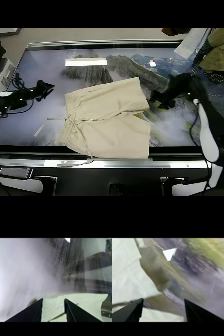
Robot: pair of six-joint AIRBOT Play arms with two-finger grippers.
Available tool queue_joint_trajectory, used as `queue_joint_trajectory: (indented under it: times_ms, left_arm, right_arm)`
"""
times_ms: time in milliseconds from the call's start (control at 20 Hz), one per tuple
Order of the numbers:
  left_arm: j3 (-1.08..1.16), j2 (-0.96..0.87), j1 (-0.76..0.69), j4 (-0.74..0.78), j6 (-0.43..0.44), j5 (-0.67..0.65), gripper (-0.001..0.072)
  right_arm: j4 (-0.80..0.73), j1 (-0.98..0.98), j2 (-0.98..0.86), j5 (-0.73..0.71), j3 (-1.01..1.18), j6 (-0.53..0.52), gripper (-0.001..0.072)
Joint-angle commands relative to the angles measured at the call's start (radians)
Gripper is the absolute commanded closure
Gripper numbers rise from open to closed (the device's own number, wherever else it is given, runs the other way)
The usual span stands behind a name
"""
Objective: Fold the clothes and pants, and hang the long-sleeved shirts on hangers.
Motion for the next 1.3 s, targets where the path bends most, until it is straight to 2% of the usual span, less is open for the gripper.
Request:
queue_joint_trajectory:
  times_ms: [0,150,450,600,750,850,950,1250]
  left_arm:
    - [0.003,0.108,0.113,0.257,-0.092,-0.224,0.0385]
    - [-0.050,0.223,0.172,0.438,-0.134,-0.356,0.0385]
    - [-0.412,0.467,0.191,0.437,-0.170,-0.338,0.0385]
    - [-0.533,0.512,0.177,0.435,-0.190,-0.355,0.0385]
    - [-0.602,0.528,0.158,0.435,-0.189,-0.388,0.0385]
    - [-0.631,0.537,0.135,0.456,-0.188,-0.407,0.0385]
    - [-0.653,0.557,0.115,0.491,-0.188,-0.408,0.0385]
    - [-0.691,0.584,0.111,0.507,-0.184,-0.398,0.0385]
  right_arm:
    - [-0.003,-0.144,0.143,-0.218,-0.015,-0.113,0.0109]
    - [0.074,-0.290,0.304,-0.240,-0.172,-0.145,0.0110]
    - [0.290,-0.262,0.662,-0.135,-0.823,-0.170,0.0111]
    - [0.339,-0.165,0.752,-0.064,-1.031,-0.171,0.0114]
    - [0.328,-0.043,0.761,-0.022,-1.112,-0.153,0.0121]
    - [0.310,0.026,0.761,0.002,-1.121,-0.121,0.0158]
    - [0.286,0.076,0.761,0.019,-1.121,-0.077,0.0161]
    - [0.272,0.137,0.761,0.192,-1.121,-0.029,0.0161]
